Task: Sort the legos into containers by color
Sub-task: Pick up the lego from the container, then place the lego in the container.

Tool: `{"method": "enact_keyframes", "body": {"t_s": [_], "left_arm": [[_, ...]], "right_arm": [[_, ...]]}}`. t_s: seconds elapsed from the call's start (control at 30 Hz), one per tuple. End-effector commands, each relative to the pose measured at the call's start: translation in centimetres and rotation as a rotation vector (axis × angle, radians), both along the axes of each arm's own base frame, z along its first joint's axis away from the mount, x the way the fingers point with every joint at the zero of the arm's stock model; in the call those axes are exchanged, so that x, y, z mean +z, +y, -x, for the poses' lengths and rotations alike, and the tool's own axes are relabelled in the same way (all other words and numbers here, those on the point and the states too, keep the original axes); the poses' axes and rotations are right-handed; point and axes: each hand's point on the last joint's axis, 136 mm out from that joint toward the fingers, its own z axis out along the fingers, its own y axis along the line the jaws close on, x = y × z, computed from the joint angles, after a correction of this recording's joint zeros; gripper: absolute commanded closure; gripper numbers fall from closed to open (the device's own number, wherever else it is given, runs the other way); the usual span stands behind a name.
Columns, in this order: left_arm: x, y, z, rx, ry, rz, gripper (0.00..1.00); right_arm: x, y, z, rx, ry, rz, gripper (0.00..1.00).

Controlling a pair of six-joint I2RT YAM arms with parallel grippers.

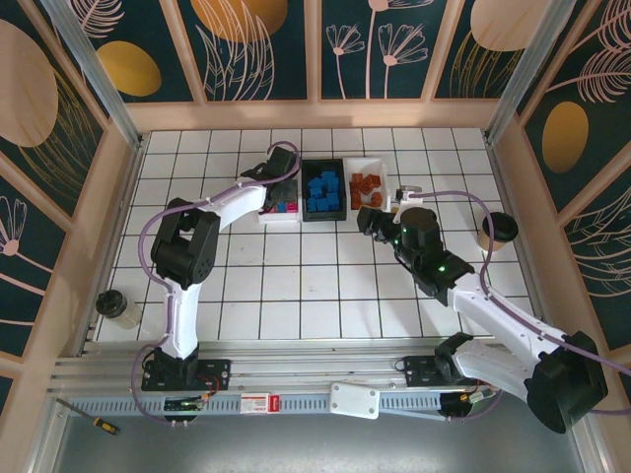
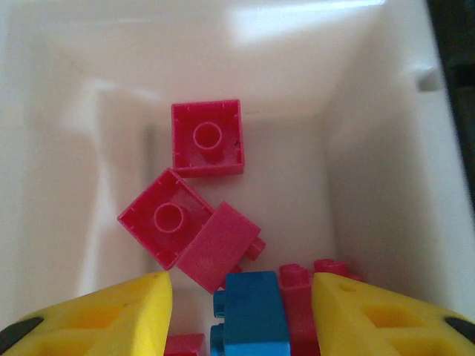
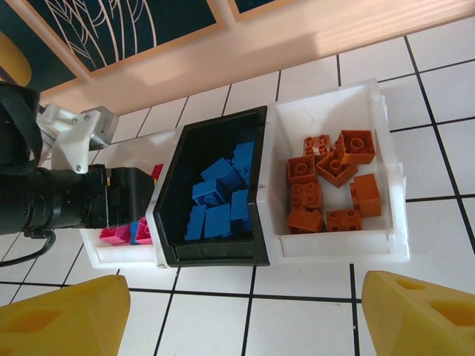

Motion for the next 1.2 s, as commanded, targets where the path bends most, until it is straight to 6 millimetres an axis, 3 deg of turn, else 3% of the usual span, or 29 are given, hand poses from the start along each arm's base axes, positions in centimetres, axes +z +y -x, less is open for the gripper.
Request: {"method": "enact_keyframes", "body": {"t_s": [0.0, 0.2, 0.3, 0.37, 0.53, 0.6, 0.67, 0.8, 0.93, 1.03, 1.07, 1.17], "left_arm": [[-0.9, 1.0, 0.1, 0.006, 0.025, -0.044, 0.48], [-1.7, 0.5, 0.5, -0.002, 0.035, -0.008, 0.69], [-0.7, 0.7, 0.5, 0.009, 0.006, -0.002, 0.78], [0.9, 0.9, 0.3, 0.017, -0.029, 0.006, 0.82], [8.3, 0.0, 0.6, 0.000, -0.168, 0.088, 0.83], [11.0, -1.2, 1.2, -0.025, -0.216, 0.112, 0.82], [11.9, -3.2, 1.8, -0.069, -0.224, 0.144, 0.82], [11.1, -8.9, 2.3, -0.166, -0.191, 0.209, 0.82], [10.1, -12.3, 0.5, -0.191, -0.169, 0.280, 0.82], [9.7, -13.4, -1.4, -0.182, -0.179, 0.269, 0.77], [9.3, -13.7, -1.9, -0.181, -0.170, 0.262, 0.68], [9.7, -14.3, -2.1, -0.192, -0.170, 0.285, 0.21]], "right_arm": [[0.3, -0.6, 0.2, -0.013, -0.016, 0.001, 0.18], [0.1, -0.7, 0.1, -0.019, -0.011, 0.002, 0.18], [0.2, -0.9, 0.1, -0.023, -0.012, 0.004, 0.18], [0.0, -0.9, 0.1, -0.023, -0.009, 0.006, 0.18], [-0.1, -0.9, 0.1, -0.024, -0.007, -0.001, 0.18], [-0.3, -1.0, 0.1, -0.028, -0.004, 0.000, 0.18], [-0.5, -1.1, 0.2, -0.034, -0.002, -0.002, 0.18], [-1.3, -1.5, 0.2, -0.050, 0.013, -0.003, 0.18], [-1.5, -1.7, 0.4, -0.052, 0.027, -0.003, 0.18], [-1.6, -1.8, 0.7, -0.053, 0.033, -0.005, 0.18], [-1.6, -1.9, 0.8, -0.053, 0.033, -0.005, 0.18], [-1.6, -2.2, 0.9, -0.064, 0.034, -0.003, 0.16]]}}
